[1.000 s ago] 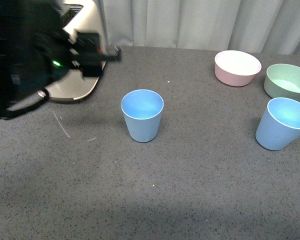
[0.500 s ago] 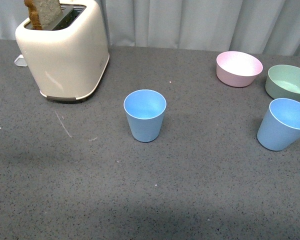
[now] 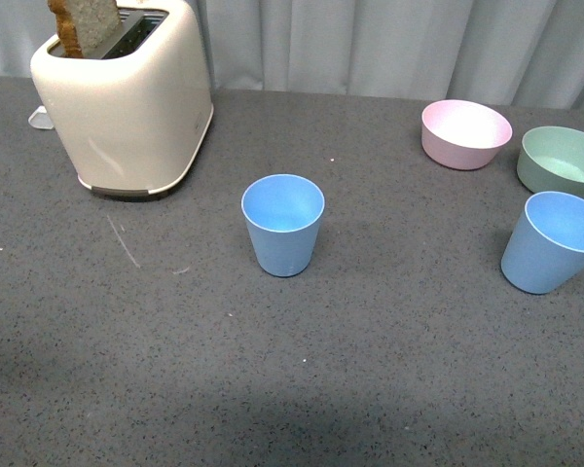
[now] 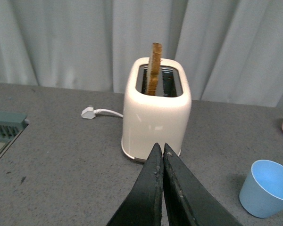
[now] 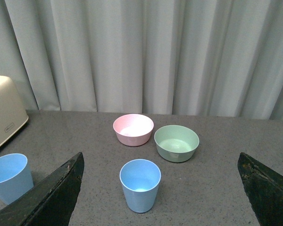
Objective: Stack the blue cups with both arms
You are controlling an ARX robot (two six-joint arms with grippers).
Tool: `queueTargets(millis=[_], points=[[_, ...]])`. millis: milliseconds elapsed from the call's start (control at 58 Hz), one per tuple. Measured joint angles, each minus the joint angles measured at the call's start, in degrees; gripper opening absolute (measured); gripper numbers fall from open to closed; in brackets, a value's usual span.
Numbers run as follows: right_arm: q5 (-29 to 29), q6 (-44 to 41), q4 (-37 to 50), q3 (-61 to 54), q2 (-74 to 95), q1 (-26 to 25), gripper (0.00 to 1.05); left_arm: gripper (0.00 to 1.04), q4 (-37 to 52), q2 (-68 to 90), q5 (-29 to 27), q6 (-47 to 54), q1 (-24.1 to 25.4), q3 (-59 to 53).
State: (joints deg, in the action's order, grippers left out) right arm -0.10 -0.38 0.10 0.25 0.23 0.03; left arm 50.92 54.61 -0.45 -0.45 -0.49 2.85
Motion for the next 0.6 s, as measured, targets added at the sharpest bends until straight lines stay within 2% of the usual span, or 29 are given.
queueTargets(millis=[603], points=[[0.0,0.0,0.0,0.0,0.0,0.0,0.95,0.04,-22.0,-25.4,0.4,0.0,0.3,-1.7]])
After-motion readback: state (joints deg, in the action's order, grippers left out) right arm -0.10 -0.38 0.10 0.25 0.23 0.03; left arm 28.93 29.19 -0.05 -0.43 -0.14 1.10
